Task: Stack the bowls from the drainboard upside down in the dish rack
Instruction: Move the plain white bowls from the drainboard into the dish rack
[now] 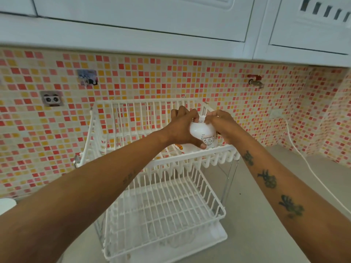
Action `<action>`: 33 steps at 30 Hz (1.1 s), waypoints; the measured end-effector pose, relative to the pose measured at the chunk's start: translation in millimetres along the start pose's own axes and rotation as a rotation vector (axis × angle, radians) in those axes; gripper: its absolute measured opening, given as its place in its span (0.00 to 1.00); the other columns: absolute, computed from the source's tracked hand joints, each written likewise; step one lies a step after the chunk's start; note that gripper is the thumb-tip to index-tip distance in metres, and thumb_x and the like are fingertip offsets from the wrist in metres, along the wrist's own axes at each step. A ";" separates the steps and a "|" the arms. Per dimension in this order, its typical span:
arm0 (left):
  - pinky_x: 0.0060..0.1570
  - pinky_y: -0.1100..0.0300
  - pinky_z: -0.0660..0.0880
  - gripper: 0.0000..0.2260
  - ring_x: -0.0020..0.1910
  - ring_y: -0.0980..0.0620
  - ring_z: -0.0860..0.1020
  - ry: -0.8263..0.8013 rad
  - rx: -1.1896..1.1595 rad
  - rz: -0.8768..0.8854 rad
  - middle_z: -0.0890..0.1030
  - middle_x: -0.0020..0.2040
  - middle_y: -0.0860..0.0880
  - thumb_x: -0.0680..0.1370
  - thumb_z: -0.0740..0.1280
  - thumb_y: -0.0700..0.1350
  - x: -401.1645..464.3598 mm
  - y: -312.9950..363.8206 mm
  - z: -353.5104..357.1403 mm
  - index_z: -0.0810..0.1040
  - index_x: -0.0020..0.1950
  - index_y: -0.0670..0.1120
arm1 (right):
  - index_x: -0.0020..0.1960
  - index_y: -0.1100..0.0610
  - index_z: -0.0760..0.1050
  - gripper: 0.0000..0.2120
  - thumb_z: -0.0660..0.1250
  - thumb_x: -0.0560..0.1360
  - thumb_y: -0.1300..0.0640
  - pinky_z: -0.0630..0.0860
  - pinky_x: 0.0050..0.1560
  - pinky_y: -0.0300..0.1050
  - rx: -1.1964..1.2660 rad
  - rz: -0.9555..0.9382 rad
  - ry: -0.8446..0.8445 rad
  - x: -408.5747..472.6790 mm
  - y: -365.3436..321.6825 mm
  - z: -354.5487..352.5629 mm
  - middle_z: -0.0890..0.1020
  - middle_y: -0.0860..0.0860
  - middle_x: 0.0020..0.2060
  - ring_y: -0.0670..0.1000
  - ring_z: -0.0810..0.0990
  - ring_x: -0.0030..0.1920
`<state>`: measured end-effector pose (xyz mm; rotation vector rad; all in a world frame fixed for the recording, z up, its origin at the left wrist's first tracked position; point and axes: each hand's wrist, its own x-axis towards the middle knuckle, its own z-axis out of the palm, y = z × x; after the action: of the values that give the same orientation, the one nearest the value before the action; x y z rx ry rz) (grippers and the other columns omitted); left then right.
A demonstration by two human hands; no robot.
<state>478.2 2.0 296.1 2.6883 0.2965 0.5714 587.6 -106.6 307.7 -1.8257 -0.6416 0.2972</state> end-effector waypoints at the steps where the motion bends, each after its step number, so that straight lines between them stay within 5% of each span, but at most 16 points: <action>1: 0.57 0.58 0.63 0.31 0.60 0.46 0.61 -0.018 -0.008 -0.006 0.65 0.60 0.45 0.62 0.80 0.55 -0.3 -1.2 -2.4 0.69 0.57 0.46 | 0.53 0.56 0.74 0.11 0.66 0.71 0.60 0.74 0.51 0.50 -0.009 -0.003 0.003 0.8 -0.7 0.5 0.76 0.57 0.62 0.57 0.76 0.57; 5: 0.63 0.55 0.66 0.24 0.64 0.47 0.65 0.008 -0.148 -0.045 0.67 0.62 0.45 0.71 0.73 0.57 -6.9 -8.8 -26.5 0.71 0.58 0.46 | 0.56 0.54 0.74 0.12 0.67 0.73 0.54 0.75 0.58 0.51 -0.099 -0.110 0.124 -8.3 -7.7 3.2 0.76 0.53 0.63 0.54 0.76 0.59; 10: 0.48 0.62 0.71 0.13 0.48 0.53 0.74 0.207 -0.378 -0.094 0.73 0.49 0.50 0.79 0.63 0.55 -49.9 -25.4 -91.5 0.69 0.48 0.46 | 0.52 0.59 0.78 0.12 0.66 0.74 0.52 0.75 0.62 0.56 -0.077 -0.370 0.197 -42.5 -49.6 37.9 0.80 0.55 0.57 0.53 0.78 0.56; 12: 0.45 0.65 0.72 0.12 0.47 0.57 0.74 0.266 -0.467 -0.173 0.75 0.49 0.51 0.82 0.59 0.53 -77.1 -39.9 -124.5 0.68 0.50 0.44 | 0.52 0.62 0.78 0.11 0.65 0.75 0.55 0.76 0.58 0.49 -0.020 -0.437 0.119 -62.0 -81.1 68.8 0.81 0.56 0.54 0.50 0.78 0.50; 16: 0.49 0.56 0.73 0.10 0.52 0.52 0.77 0.548 -0.607 -0.403 0.78 0.50 0.50 0.82 0.58 0.51 -142.8 -97.3 -186.8 0.74 0.52 0.47 | 0.49 0.62 0.79 0.10 0.63 0.76 0.57 0.72 0.43 0.32 0.063 -0.587 -0.125 -108.0 -143.4 157.9 0.82 0.54 0.45 0.45 0.76 0.41; 19: 0.48 0.54 0.74 0.14 0.47 0.51 0.79 0.695 -0.650 -0.518 0.80 0.45 0.50 0.81 0.57 0.55 -209.2 -137.2 -220.2 0.76 0.44 0.49 | 0.48 0.59 0.79 0.08 0.63 0.77 0.57 0.71 0.35 0.32 0.099 -0.658 -0.312 -147.6 -173.1 234.7 0.77 0.46 0.34 0.38 0.73 0.32; 24: 0.46 0.55 0.75 0.18 0.45 0.50 0.80 0.895 -0.742 -0.767 0.81 0.42 0.49 0.82 0.55 0.55 -323.8 -190.5 -235.4 0.74 0.39 0.48 | 0.48 0.61 0.75 0.11 0.63 0.77 0.53 0.73 0.44 0.45 0.063 -0.520 -0.682 -200.4 -171.0 350.1 0.80 0.53 0.42 0.47 0.76 0.38; 26: 0.47 0.55 0.73 0.20 0.44 0.49 0.79 0.954 -0.802 -0.900 0.80 0.42 0.48 0.82 0.53 0.58 -363.5 -213.7 -222.5 0.73 0.39 0.47 | 0.57 0.67 0.76 0.20 0.63 0.77 0.51 0.75 0.56 0.53 0.005 -0.400 -0.792 -213.8 -158.1 383.0 0.81 0.58 0.56 0.55 0.80 0.55; 28: 0.45 0.55 0.72 0.21 0.41 0.49 0.78 0.994 -0.857 -1.012 0.80 0.40 0.48 0.81 0.53 0.59 -398.3 -236.8 -199.4 0.73 0.38 0.47 | 0.68 0.64 0.72 0.25 0.63 0.77 0.48 0.71 0.61 0.53 -0.054 -0.272 -0.875 -217.0 -138.9 411.1 0.74 0.58 0.69 0.57 0.73 0.67; 33: 0.41 0.58 0.71 0.23 0.35 0.50 0.74 0.919 -1.018 -1.357 0.75 0.36 0.47 0.81 0.53 0.61 -463.0 -276.2 -111.8 0.72 0.39 0.45 | 0.71 0.59 0.69 0.28 0.65 0.75 0.46 0.67 0.55 0.47 -0.187 0.009 -0.990 -203.4 -61.8 463.9 0.71 0.55 0.70 0.55 0.72 0.65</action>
<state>-18.7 159.4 118.8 0.7483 1.3873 0.9908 172.2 162.2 182.9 -1.7849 -1.3627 1.2155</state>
